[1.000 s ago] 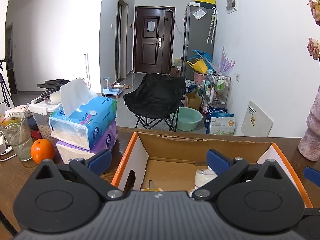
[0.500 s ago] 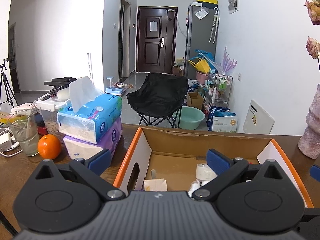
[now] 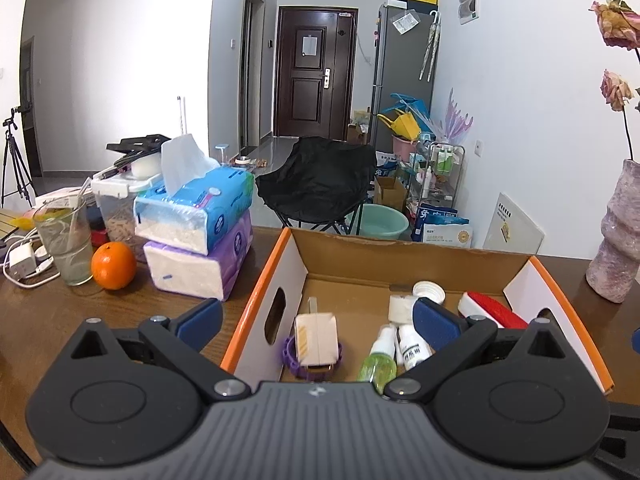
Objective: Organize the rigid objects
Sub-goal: 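Withdraw both tools from the box toward the remaining items, then grasp the white translucent container with left tool while right tool approaches the blue cap, then close right tool on the blue ridged cap while left tool lifts the container, then carry the container in left tool while right tool carries the blue cap over the box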
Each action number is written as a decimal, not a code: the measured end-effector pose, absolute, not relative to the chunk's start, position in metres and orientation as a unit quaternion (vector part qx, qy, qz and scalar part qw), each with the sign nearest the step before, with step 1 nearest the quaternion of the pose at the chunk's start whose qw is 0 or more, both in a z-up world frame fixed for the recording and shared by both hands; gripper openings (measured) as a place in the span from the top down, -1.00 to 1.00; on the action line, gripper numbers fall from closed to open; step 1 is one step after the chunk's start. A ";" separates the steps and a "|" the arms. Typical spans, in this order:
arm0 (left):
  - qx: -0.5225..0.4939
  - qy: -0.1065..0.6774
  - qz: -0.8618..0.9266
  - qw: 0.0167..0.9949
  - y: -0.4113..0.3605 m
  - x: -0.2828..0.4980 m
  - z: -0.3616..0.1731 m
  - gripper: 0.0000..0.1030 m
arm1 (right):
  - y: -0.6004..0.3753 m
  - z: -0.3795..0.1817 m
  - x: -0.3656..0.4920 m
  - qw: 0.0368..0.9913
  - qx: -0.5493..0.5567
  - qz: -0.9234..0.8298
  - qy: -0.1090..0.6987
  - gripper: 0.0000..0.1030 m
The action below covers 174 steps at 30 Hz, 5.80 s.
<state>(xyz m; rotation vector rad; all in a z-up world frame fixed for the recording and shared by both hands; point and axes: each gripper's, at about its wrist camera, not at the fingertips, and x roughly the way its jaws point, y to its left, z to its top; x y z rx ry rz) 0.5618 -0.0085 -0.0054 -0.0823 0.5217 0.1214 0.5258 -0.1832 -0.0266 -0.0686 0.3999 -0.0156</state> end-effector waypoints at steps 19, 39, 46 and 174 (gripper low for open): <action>-0.025 0.265 0.057 0.962 -0.018 0.504 -0.014 -1.00 | -0.200 -0.028 0.470 0.980 -0.026 -0.018 0.199 -1.00; -0.019 0.279 0.049 0.959 -0.041 0.460 -0.033 -1.00 | -0.226 -0.038 0.429 0.976 -0.019 -0.011 0.218 -1.00; -0.022 0.281 0.049 0.958 -0.052 0.451 -0.040 -1.00 | -0.242 -0.044 0.422 0.974 -0.014 -0.010 0.227 -1.00; -0.052 0.219 0.067 0.972 0.019 0.474 -0.031 -0.62 | -0.160 -0.066 0.480 0.972 -0.020 0.054 0.226 -0.01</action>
